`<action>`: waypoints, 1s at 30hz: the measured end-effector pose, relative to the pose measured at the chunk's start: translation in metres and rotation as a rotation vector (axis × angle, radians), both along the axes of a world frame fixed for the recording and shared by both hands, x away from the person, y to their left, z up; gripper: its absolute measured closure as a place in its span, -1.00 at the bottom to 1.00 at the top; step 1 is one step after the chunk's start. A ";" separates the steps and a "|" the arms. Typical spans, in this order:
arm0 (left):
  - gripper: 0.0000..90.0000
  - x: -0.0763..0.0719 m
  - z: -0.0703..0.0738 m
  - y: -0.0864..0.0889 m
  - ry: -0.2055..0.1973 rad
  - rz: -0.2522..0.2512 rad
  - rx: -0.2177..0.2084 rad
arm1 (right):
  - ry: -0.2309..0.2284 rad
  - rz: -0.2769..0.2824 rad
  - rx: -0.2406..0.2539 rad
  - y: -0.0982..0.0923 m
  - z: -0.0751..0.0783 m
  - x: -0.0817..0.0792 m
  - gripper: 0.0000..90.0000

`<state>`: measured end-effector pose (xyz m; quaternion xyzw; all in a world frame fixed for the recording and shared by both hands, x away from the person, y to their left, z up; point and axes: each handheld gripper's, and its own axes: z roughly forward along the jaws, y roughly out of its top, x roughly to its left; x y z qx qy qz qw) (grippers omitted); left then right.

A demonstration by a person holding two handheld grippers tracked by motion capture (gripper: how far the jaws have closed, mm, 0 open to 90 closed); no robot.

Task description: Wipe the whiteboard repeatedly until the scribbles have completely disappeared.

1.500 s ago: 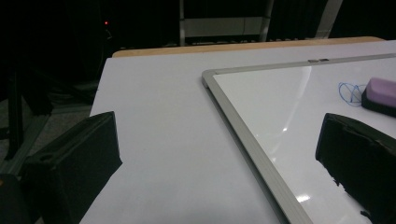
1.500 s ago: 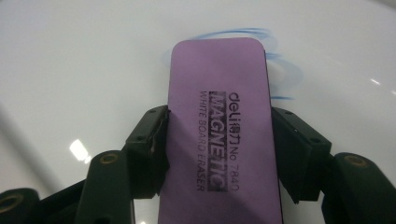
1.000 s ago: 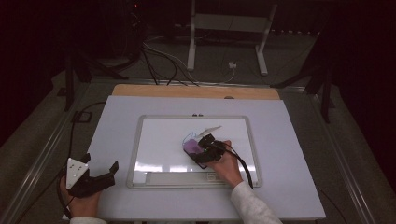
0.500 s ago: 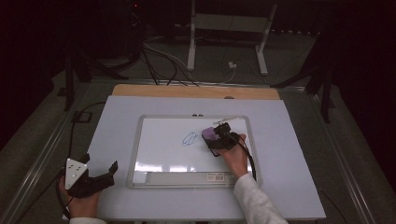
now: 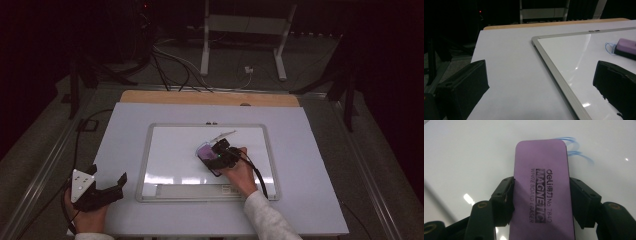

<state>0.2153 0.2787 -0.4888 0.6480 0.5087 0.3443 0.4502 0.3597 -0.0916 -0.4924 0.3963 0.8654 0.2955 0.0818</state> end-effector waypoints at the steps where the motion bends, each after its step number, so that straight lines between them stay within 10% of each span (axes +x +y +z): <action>1: -0.99 0.000 0.000 0.000 -0.002 0.001 -0.002 | -0.001 0.009 -0.003 0.002 0.000 -0.001 -0.09; 13: -0.99 -0.001 0.000 0.001 -0.001 0.005 -0.007 | -0.017 -0.327 -0.008 -0.038 -0.001 0.033 -0.09; 20: -0.99 0.000 0.000 0.000 -0.001 0.003 -0.003 | -0.006 -0.188 -0.006 -0.008 -0.001 0.020 -0.09; 25: -0.99 0.000 0.000 0.001 0.001 0.004 -0.004 | 0.006 0.010 -0.009 0.016 0.000 0.006 -0.09; 30: -0.99 -0.001 0.000 0.002 -0.002 0.006 -0.005 | 0.004 -0.025 -0.015 0.012 0.000 0.013 -0.09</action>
